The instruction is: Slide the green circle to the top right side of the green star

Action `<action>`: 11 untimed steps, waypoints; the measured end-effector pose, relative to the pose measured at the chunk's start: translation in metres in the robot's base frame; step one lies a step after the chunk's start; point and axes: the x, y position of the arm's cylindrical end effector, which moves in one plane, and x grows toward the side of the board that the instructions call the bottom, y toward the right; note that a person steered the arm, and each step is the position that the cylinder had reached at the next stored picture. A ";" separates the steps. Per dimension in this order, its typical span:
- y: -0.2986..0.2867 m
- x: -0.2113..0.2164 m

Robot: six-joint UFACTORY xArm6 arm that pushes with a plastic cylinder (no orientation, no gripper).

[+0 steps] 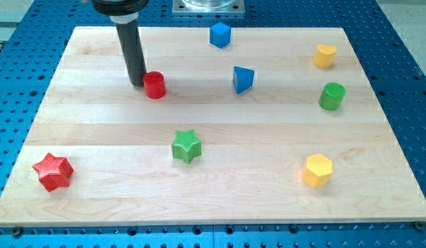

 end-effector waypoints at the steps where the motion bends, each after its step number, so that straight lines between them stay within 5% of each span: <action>1: 0.067 0.004; 2: 0.056 -0.027; 4: 0.159 -0.086; 5: 0.293 -0.056; 7: 0.458 -0.010; 8: 0.437 0.027; 11: 0.213 0.065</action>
